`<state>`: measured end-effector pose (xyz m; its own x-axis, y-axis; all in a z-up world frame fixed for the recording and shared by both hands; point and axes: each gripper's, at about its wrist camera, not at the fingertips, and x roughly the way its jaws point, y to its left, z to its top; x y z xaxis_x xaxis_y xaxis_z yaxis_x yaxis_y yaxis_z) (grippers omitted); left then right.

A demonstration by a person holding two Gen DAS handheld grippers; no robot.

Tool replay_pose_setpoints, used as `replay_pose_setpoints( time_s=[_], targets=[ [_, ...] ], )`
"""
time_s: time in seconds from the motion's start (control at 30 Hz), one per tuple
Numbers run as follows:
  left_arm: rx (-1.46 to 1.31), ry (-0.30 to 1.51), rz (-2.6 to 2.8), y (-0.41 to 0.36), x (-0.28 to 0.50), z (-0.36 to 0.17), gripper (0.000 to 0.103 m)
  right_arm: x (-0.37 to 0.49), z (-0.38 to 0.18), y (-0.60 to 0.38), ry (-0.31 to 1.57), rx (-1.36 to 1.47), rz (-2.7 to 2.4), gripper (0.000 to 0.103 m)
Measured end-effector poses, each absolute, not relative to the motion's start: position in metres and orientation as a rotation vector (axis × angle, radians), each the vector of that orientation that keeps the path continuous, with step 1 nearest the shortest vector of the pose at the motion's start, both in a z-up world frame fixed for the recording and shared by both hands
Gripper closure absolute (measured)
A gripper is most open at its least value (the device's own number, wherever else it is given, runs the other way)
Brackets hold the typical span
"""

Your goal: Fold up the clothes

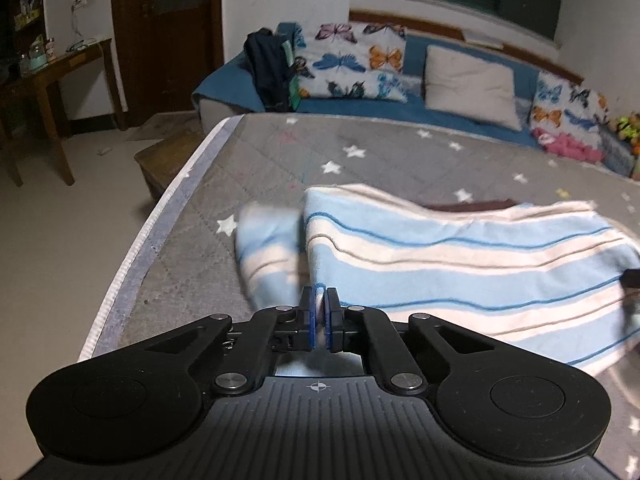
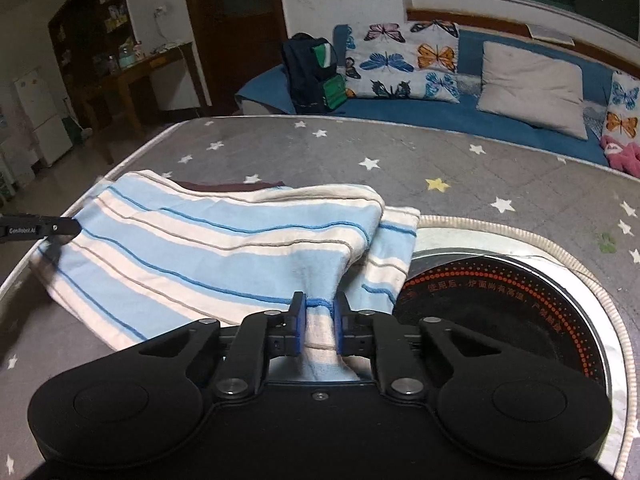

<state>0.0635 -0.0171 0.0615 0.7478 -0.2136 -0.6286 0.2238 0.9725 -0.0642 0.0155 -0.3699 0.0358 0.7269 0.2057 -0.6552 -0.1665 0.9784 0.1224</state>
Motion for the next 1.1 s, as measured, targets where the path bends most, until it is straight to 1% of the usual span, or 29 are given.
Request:
replay_pose_setpoints(
  time_s=[0.3,0.4,0.53,0.63,0.67,0.7,0.77,0.83,0.9,1.0,1.1],
  targets=[
    [0.009,0.659,-0.367,-0.009,0.010,0.074,0.099,-0.030,0.053,-0.369,0.738,0.019,0.312,0.089],
    [0.020,0.686,-0.419,-0.008,-0.007,0.072,0.099,-0.039,0.052,-0.369,0.764,0.010,0.337,0.089],
    [0.050,0.718,-0.421,-0.007,-0.007,0.066,0.099,-0.046,0.048,-0.372,0.802,0.006,0.343,0.088],
    [0.044,0.744,-0.407,-0.008,0.002,0.062,0.098,-0.042,0.046,-0.377,0.806,0.028,0.329,0.079],
    [0.043,0.746,-0.405,-0.007,0.004,0.061,0.098,-0.039,0.045,-0.379,0.806,0.045,0.327,0.072],
    [0.040,0.750,-0.398,-0.006,0.008,0.061,0.098,-0.035,0.045,-0.380,0.805,0.054,0.323,0.067],
    [0.035,0.752,-0.393,-0.006,0.014,0.059,0.096,-0.028,0.044,-0.380,0.801,0.058,0.312,0.064],
    [0.020,0.759,-0.388,-0.005,0.023,0.058,0.085,-0.021,0.043,-0.382,0.799,0.066,0.300,0.060],
    [0.025,0.759,-0.376,-0.005,0.029,0.057,0.078,-0.012,0.040,-0.383,0.802,0.073,0.283,0.058],
    [0.034,0.766,-0.358,-0.009,0.044,0.054,0.076,0.005,0.032,-0.387,0.817,0.087,0.255,0.058],
    [0.044,0.777,-0.343,-0.012,0.058,0.050,0.071,0.017,0.024,-0.392,0.824,0.109,0.242,0.058]
  ],
)
